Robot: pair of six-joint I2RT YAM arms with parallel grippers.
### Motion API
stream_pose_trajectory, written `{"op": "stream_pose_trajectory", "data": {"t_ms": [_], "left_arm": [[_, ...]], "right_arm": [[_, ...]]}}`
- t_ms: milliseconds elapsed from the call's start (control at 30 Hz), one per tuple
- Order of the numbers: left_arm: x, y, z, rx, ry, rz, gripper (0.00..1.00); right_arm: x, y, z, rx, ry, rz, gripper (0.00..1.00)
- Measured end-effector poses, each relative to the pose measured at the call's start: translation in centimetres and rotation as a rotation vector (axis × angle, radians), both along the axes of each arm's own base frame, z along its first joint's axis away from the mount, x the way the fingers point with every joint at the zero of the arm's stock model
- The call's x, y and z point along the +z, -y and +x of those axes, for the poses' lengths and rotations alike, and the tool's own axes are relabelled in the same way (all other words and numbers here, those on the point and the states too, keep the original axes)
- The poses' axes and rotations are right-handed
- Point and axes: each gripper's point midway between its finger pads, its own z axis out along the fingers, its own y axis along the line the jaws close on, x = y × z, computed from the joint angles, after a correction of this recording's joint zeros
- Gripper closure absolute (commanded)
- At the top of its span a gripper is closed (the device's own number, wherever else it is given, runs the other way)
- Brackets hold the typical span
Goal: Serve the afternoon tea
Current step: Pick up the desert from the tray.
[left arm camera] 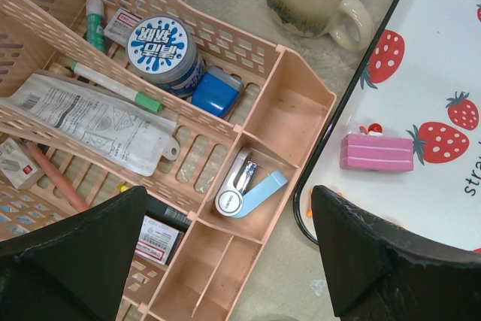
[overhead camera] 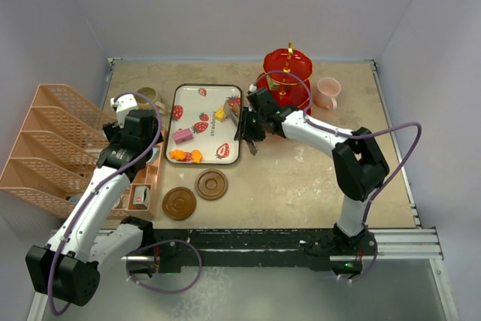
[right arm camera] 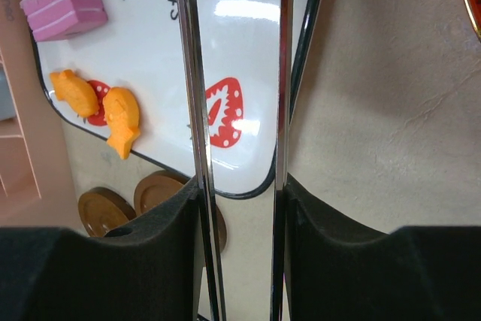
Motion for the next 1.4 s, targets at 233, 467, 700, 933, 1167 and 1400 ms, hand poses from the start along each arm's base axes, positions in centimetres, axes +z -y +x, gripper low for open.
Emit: {"op": "stream_pose_trajectory", "data": {"t_ms": [233, 467, 700, 933, 1167, 1400], "left_arm": [[0.0, 0.0, 0.0, 0.0, 0.0, 0.0, 0.13], [0.0, 0.0, 0.0, 0.0, 0.0, 0.0, 0.13], [-0.1, 0.0, 0.0, 0.0, -0.003, 0.001, 0.13], [-0.1, 0.0, 0.0, 0.0, -0.004, 0.001, 0.13], [-0.1, 0.0, 0.0, 0.0, -0.005, 0.002, 0.13], [-0.1, 0.0, 0.0, 0.0, -0.006, 0.002, 0.13]], "right_arm": [[-1.4, -0.1, 0.3, -0.024, -0.031, 0.003, 0.58], [-0.9, -1.0, 0.4, -0.011, -0.028, 0.047, 0.57], [-1.8, -1.2, 0.5, -0.001, -0.039, 0.043, 0.57], [-1.8, -0.9, 0.8, -0.01, -0.028, 0.027, 0.57], [-1.8, -0.9, 0.9, -0.015, -0.022, 0.027, 0.56], [-1.6, -1.2, 0.9, -0.011, -0.025, 0.043, 0.56]]}}
